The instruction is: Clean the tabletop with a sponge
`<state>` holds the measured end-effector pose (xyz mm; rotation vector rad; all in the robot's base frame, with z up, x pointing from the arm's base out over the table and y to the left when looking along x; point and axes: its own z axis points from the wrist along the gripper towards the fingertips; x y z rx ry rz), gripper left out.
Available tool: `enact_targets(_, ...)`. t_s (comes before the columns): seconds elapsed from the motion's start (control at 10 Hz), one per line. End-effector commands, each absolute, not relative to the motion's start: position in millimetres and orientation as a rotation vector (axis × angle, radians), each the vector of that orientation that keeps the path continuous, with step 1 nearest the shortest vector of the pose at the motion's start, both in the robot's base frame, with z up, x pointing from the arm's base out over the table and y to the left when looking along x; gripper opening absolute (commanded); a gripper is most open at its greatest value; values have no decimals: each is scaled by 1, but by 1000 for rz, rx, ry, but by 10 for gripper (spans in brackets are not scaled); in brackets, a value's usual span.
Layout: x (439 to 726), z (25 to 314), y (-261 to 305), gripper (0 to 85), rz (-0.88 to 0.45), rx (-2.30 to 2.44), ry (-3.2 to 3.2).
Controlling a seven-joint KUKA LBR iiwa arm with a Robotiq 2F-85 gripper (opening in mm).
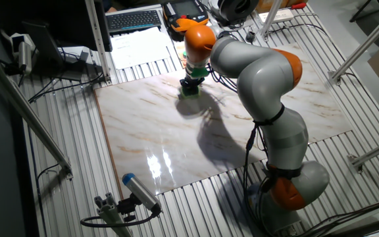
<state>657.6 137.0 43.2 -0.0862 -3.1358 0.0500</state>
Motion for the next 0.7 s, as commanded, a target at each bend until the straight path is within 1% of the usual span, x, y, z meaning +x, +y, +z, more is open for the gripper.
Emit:
enact_targets(0.0,657,43,137,0,66,-118,-3119)
enact_targets(0.1,657,43,137,0,67,-151,-3106)
enact_targets(0.2,657,43,137,0,-5,-184,-3086)
enact_targets(0.5,657,43,137,0,-28,-180,-3092)
enact_targets(0.6,657,43,137,0,-14,-147,-3114)
